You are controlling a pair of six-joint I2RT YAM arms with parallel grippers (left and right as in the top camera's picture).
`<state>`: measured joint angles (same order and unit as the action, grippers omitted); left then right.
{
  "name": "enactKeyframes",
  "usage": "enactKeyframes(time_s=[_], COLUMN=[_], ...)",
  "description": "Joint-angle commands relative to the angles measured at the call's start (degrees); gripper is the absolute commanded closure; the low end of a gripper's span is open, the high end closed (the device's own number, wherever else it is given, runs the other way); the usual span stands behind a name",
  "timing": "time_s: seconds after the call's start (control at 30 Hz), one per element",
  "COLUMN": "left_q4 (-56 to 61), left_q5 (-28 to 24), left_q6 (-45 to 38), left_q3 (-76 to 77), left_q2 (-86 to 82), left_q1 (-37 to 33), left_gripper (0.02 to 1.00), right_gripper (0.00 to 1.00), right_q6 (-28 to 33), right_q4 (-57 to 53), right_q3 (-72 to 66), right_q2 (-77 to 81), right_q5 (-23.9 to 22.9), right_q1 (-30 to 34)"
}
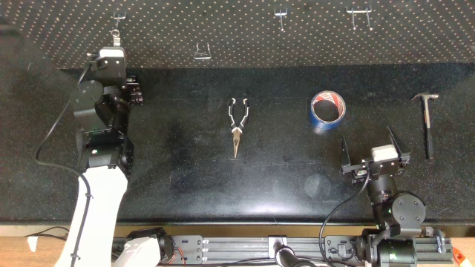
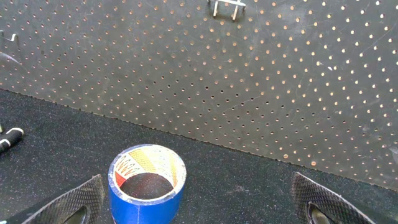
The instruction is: Place Tools Onto Pegboard
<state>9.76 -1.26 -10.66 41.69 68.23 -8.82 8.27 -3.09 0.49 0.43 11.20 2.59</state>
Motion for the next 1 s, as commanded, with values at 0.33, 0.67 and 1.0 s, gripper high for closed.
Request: enactKeyframes(time_s=[0.33, 0.67, 1.0], left_q4=[2.0, 2.9, 2.4], left_q5=[2.0, 2.1, 3.6], left_q6=[4.9, 4.9, 6.2], left_q3=[3.0, 3.0, 3.0], left_q2=[4.4, 4.9, 5.5], left_q1=[0.2, 0.2, 0.2], left_gripper=[0.993, 0.991, 0.991], right_gripper=[0.025, 0.025, 0.025], right_q6=[0.4, 0.4, 0.4], right_q4=[-0.3, -0.3, -0.3], right_q3=[-0.2, -0.2, -0.2], right_q2=[-0.4, -0.4, -0.4], right_q5=[-0.2, -0.2, -0.2], right_q1=[0.2, 0.2, 0.2])
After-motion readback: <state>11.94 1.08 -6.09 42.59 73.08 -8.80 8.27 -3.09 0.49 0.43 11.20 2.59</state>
